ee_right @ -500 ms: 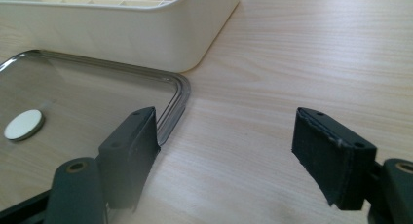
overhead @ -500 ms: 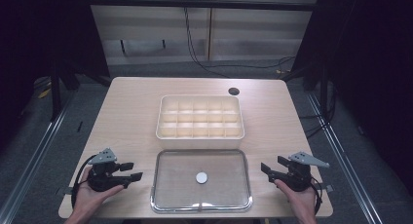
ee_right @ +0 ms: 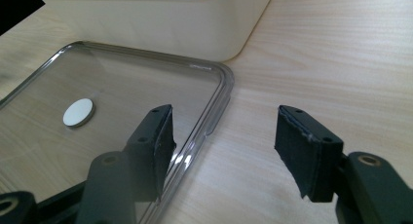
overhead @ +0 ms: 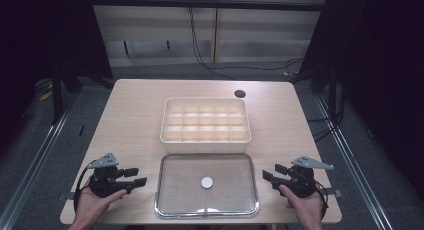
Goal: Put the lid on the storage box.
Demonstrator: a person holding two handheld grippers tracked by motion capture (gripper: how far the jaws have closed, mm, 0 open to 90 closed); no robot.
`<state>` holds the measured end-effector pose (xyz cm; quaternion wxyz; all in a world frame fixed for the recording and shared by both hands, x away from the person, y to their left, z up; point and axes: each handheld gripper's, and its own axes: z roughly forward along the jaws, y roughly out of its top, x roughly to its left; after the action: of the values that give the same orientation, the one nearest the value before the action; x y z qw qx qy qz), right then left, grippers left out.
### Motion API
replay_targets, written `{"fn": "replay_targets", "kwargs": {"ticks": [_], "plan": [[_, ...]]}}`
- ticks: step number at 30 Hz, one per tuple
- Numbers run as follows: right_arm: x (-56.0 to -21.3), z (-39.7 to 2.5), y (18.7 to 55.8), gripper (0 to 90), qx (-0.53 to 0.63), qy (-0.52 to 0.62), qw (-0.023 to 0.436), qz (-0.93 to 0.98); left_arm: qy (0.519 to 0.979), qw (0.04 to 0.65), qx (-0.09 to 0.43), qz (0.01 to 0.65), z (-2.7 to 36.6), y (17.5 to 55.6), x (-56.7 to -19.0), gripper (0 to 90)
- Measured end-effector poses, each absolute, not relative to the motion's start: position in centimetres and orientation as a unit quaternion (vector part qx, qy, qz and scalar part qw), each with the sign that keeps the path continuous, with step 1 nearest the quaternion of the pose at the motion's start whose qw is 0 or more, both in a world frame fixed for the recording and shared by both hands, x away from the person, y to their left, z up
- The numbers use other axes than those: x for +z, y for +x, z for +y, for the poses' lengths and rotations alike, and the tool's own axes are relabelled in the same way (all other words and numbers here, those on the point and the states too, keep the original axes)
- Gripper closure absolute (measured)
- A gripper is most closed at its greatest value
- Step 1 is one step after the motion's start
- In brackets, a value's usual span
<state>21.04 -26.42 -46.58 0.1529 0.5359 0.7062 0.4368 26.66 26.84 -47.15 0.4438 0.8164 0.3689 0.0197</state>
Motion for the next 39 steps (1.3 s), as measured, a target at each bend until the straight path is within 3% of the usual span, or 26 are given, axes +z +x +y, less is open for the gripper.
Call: {"fn": "replay_targets", "kwargs": {"ticks": [6,14,23,33,39], "plan": [[-45.7,-25.6,21.6,38.3,0.418,0.535,0.151,0.718,0.83,0.426,0.03,0.358,26.1,26.9,-46.8,41.7],[-45.3,-24.2,22.8,36.4,0.408,0.526,0.124,0.736,0.833,0.426,0.029,0.352,25.2,27.6,-46.3,45.9],[-45.3,-23.9,24.7,44.7,0.414,0.529,0.11,0.732,0.837,0.417,0.034,0.352,23.4,29.3,-45.6,50.6],[-47.5,-23.8,25.7,55.9,0.402,0.534,0.089,0.739,0.836,0.41,0.01,0.365,22.8,29.6,-47.7,54.8],[-48.0,-23.5,25.8,55.7,0.4,0.533,0.096,0.739,0.845,0.399,0.005,0.356,22.8,29.2,-48.2,55.4]]}}
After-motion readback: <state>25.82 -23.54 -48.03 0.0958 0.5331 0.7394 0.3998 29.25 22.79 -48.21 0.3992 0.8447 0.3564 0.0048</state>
